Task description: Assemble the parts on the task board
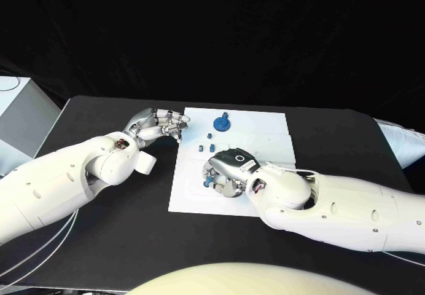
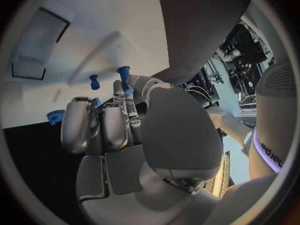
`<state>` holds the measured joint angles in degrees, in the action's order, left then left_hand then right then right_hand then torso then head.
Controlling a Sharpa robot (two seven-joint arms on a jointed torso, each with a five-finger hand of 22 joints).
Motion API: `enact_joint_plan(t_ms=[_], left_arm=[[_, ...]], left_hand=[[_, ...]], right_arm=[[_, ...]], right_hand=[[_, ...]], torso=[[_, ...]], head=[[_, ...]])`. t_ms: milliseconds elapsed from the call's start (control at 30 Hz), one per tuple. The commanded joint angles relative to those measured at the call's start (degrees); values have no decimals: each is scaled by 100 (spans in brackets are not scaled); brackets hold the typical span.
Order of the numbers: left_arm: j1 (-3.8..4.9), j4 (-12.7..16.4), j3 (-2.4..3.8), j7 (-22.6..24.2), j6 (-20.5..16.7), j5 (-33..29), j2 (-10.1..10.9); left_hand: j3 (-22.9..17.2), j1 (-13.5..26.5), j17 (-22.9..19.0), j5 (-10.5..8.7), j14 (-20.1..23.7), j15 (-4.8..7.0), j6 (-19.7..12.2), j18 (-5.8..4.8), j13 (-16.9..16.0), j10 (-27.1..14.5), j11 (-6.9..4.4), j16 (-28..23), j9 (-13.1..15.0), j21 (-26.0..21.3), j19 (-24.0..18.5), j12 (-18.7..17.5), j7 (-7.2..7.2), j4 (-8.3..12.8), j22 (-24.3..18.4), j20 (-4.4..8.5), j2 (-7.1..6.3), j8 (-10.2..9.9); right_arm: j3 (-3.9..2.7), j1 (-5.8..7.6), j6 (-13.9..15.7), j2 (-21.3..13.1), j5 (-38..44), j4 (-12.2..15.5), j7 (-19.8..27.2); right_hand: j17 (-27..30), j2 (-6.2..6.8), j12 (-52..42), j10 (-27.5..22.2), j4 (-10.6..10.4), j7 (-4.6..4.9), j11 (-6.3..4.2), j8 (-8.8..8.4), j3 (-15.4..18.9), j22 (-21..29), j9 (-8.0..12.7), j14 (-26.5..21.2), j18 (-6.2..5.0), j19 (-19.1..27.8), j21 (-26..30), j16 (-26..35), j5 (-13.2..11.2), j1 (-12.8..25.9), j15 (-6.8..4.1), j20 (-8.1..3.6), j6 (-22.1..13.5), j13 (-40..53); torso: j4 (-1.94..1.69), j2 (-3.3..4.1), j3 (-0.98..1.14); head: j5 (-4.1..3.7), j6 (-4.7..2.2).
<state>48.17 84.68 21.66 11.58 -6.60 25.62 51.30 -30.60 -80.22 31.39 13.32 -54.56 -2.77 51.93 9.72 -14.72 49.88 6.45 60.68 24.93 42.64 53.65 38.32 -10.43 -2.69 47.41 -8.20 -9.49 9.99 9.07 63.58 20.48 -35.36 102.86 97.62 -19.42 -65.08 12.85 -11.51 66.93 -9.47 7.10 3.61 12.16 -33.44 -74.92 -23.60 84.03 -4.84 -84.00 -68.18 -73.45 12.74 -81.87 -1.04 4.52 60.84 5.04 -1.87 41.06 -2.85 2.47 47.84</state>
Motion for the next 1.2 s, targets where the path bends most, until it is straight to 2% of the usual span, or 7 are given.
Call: enact_joint_plan(t_ms=[33, 200, 267, 567, 767, 967, 1200], left_arm=[[-2, 17, 3, 27, 92, -35, -5], [-2, 14, 3, 15, 97, -35, -3], [-2, 11, 3, 11, 98, -35, -1], [-3, 12, 3, 10, 111, -35, 8], [-4, 9, 3, 9, 114, -35, 15], [-5, 5, 3, 4, 131, -35, 17], [-10, 4, 3, 3, 135, -35, 17]], left_hand=[[19, 4, -9, 29, -17, -10, 6, 80, 5, -11, 26, -22, -8, -21, 32, -23, -8, -11, -5, 3, 48, -24], [23, 4, -10, 30, -17, -11, 7, 80, 9, -13, 26, -25, -10, -30, 36, -23, -8, -17, -11, 2, 50, -25], [23, 4, -10, 30, -17, -11, 7, 80, 9, -13, 26, -25, -10, -30, 36, -23, -8, -17, -11, 2, 50, -25], [27, 13, -10, 29, -17, -12, 6, 79, 11, -14, 28, -26, -11, -34, 37, -23, -10, -25, -14, 1, 51, -26], [27, 13, -10, 29, -17, -12, 6, 79, 11, -14, 28, -26, -11, -34, 37, -23, -10, -25, -14, 1, 51, -26], [32, 20, -10, 30, -17, -14, 5, 78, 13, -16, 29, -28, -13, -42, 38, -24, -9, -34, -19, 0, 51, -27], [39, 33, -10, 30, -16, -16, 3, 78, 16, -19, 31, -30, -14, -51, 39, -25, -10, -47, -24, -2, 49, -29]], right_arm=[[20, -37, -135, 27, 107, -32, 10], [24, -51, -146, 47, 84, -53, 88], [26, -55, -151, 45, 80, -55, 110], [31, -62, -136, -1, 83, -30, 88], [32, -74, 331, -68, 98, 22, 4], [31, -87, 923, -139, 96, 79, -6], [24, -90, 1354, -260, 20, 142, 39]], right_hand=[[5, 14, 67, 13, 1, 19, 19, -2, -26, -552, -14, 98, 101, -151, 44, -6, 8, 87, -3, -16, 2, -5], [-15, 139, 228, -136, -10, 80, 90, -144, -54, -513, 16, 101, 85, -119, 162, -27, -19, 203, 60, 21, -226, -39], [-25, 253, 326, -256, -27, 85, 115, -259, -6, -444, 56, 109, 55, -73, 338, -44, -71, 291, 95, 32, -413, -62], [144, 299, 427, -632, -23, 60, 174, -412, 364, -234, 111, 41, -23, 52, 852, 66, -331, 309, 134, 99, -622, -106], [202, 180, 240, -1026, -171, 76, 219, -553, 1103, -154, 185, -3, -50, 80, 1053, 81, -323, 72, 169, 147, -779, -93], [262, 87, -3, -1312, -433, 71, 244, -655, 1614, -44, 236, -33, -88, 119, 1325, 100, -305, -190, 188, 163, -914, -86], [421, 40, -269, -1583, -712, 49, 269, -777, 2000, 191, 277, -115, -160, 204, 1839, 197, -296, -437, 210, 184, -1124, -84]], torso=[[2, 0, 0], [2, 0, 0], [1, -7, 2], [1, -4, 3], [3, 1, 2], [0, 2, 5], [4, -4, 1]], head=[[-2, 2], [2, 2], [3, -4], [4, -19], [-3, -23], [-4, -33], [-10, -45]])
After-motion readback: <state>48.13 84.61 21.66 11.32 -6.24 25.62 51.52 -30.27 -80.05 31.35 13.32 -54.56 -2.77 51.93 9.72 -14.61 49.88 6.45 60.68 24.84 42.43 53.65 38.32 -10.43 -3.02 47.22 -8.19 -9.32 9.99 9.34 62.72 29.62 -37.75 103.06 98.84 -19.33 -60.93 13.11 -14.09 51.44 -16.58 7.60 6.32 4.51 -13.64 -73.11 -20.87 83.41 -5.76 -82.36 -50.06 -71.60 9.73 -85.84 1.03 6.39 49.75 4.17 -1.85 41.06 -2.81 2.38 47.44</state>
